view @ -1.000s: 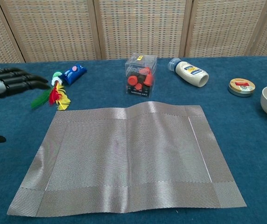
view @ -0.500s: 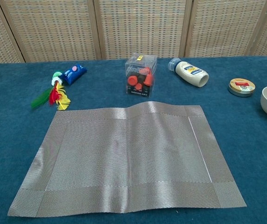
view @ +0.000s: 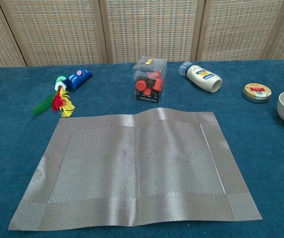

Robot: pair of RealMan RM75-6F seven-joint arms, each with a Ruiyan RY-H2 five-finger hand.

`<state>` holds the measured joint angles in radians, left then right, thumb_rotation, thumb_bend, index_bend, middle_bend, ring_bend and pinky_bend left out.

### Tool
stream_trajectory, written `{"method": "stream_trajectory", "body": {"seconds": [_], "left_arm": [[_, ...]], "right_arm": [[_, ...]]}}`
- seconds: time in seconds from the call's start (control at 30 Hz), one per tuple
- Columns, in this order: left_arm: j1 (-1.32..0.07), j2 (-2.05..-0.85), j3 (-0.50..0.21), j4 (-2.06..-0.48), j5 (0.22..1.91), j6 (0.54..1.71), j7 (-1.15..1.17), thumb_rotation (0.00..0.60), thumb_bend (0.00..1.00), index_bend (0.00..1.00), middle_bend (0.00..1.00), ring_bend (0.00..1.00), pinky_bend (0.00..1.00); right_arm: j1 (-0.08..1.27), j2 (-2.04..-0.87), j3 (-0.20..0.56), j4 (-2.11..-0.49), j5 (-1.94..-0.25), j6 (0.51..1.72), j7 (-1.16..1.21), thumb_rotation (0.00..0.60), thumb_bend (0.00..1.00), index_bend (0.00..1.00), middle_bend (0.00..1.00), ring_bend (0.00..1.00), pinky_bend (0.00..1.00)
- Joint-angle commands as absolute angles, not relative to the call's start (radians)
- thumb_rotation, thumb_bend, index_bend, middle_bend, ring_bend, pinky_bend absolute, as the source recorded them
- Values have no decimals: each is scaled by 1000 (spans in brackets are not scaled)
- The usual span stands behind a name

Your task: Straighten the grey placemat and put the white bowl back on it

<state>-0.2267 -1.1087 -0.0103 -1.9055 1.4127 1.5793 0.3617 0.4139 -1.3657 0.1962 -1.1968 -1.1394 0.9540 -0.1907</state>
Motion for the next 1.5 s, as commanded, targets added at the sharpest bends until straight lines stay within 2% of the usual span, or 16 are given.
{"method": "stream_trajectory", "body": {"seconds": [0.03,0.13,0.3,0.6,0.73,0.9,0.97,1.07,1.2,1.3,1.5], "left_arm": [[-226,-1108,-18,-1901,1411,1569,354,600,0,0,0,0,0],[-223,-1106,-27,-1898,1408,1560,344,600,0,0,0,0,0],[-220,-1106,-40,-1893,1406,1550,338,600,0,0,0,0,0],[-214,-1108,-53,-1892,1403,1538,335,600,0,0,0,0,0],[-211,-1106,-59,-1893,1403,1531,329,600,0,0,0,0,0],[-207,-1100,-63,-1896,1407,1525,314,600,0,0,0,0,0],[-204,-1095,-64,-1898,1410,1523,302,600,0,0,0,0,0],[-200,-1086,-66,-1900,1414,1519,282,600,0,0,0,0,0],[-198,-1076,-68,-1901,1419,1510,256,600,0,0,0,0,0],[-197,-1069,-70,-1901,1422,1504,238,600,0,0,0,0,0],[-197,-1056,-74,-1901,1418,1487,214,600,0,0,0,0,0]], "right_arm": [[449,-1420,203,-1133,-1107,924,-224,600,5,329,0,0,0],[465,-1454,202,-1090,-1103,915,-226,600,92,385,0,0,0],[488,-1513,198,-1006,-1124,918,-213,600,358,496,0,0,0],[504,-1574,188,-919,-1166,936,-171,600,588,716,0,0,0],[496,-1562,175,-948,-1220,991,-139,600,588,720,0,0,0],[486,-1499,153,-1067,-1319,1087,-106,600,587,724,0,0,0],[489,-1447,138,-1167,-1384,1134,-121,600,587,724,0,0,0],[504,-1364,119,-1330,-1446,1140,-159,600,587,724,0,0,0],[559,-1244,104,-1589,-1499,1065,-262,600,586,724,0,0,0],[613,-1200,114,-1732,-1492,983,-339,600,586,723,0,0,0],[741,-1238,152,-1832,-1433,823,-469,600,585,721,0,0,0]]}}
